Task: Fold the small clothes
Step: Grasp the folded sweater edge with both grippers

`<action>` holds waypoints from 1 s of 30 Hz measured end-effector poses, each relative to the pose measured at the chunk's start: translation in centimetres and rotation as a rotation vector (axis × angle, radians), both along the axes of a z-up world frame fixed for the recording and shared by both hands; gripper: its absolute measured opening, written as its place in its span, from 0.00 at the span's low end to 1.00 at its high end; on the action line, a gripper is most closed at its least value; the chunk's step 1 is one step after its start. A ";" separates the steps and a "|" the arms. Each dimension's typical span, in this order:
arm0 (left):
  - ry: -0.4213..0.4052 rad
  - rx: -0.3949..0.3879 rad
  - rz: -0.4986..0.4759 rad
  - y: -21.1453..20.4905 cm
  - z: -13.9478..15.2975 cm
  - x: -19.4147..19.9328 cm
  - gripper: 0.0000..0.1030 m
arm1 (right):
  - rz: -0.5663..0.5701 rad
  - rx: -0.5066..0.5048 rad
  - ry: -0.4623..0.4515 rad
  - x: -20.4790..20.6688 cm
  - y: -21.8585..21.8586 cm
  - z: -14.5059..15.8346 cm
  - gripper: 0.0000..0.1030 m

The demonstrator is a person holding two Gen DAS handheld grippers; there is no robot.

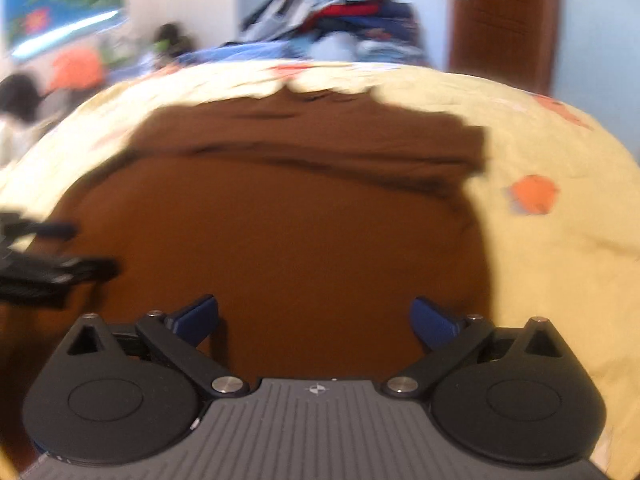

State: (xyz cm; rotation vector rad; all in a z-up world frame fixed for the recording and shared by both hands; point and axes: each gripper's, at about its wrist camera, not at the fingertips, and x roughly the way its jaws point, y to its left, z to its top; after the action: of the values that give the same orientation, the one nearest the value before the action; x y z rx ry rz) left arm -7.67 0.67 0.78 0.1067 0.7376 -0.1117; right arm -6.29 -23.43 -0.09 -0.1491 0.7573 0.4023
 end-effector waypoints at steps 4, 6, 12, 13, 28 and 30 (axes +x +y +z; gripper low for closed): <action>0.015 -0.008 0.041 1.4 0.2 -3.0 0.85 | 0.016 -0.024 -0.036 -3.5 -1.2 -1.0 1.00; 0.023 -0.026 0.046 2.3 0.1 -5.1 0.85 | -0.053 -0.072 -0.033 -5.1 -2.2 0.0 1.00; -0.001 0.021 -0.074 2.5 0.1 -10.7 0.86 | 0.086 -0.074 -0.046 -11.0 -3.8 -1.0 1.00; 0.001 0.012 -0.055 2.9 0.3 -11.1 0.87 | 0.069 -0.059 -0.024 -11.0 -4.5 -0.7 1.00; 0.404 -1.011 0.082 14.3 -2.1 -8.6 0.85 | -0.033 0.691 0.546 -6.7 -12.8 -0.8 1.00; 0.413 -1.020 0.098 14.8 -2.4 -8.8 0.73 | -0.054 0.740 0.571 -6.7 -13.5 -0.9 0.94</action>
State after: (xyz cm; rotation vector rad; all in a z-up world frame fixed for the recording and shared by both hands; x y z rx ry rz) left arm -16.49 15.45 -1.60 -0.9483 1.0170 -0.4107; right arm -12.95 -36.95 -1.04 0.7066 1.1175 0.6607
